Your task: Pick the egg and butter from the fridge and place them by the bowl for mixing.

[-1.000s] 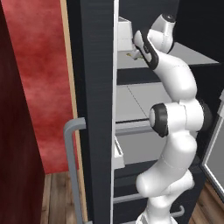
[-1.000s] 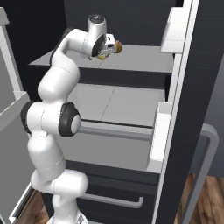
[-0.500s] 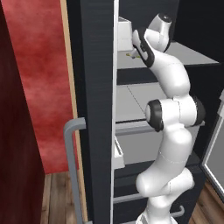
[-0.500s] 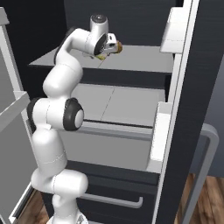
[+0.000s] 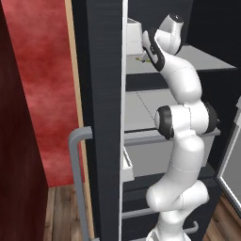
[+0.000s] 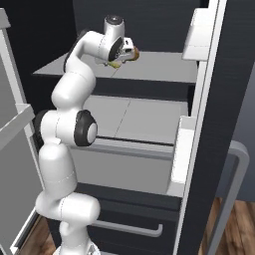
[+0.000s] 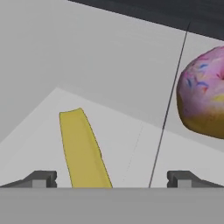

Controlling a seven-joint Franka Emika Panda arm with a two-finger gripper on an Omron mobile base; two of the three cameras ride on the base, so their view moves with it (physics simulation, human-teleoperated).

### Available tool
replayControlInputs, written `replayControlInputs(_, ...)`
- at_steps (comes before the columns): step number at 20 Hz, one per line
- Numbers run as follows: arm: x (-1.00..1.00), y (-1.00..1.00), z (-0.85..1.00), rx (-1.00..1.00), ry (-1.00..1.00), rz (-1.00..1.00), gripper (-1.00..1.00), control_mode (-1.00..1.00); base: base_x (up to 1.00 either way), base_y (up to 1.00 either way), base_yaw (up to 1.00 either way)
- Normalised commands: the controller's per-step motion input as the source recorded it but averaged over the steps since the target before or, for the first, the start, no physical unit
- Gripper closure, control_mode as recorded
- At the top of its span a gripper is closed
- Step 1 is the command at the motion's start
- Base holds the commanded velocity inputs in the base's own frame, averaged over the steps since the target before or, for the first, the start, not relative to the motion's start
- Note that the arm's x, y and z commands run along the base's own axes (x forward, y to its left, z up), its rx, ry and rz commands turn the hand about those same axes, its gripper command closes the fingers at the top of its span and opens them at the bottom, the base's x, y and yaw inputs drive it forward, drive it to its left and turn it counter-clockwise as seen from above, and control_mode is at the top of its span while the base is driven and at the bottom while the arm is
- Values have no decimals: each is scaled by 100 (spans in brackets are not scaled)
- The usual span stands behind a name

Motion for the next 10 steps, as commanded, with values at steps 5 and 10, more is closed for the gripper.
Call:
replayControlInputs(5, -7, 0, -28, 0, 0, 0, -100, -100, 0, 0, 0)
replayControlInputs(10, -3, 0, -37, 0, 0, 0, -100, -100, 0, 0, 0)
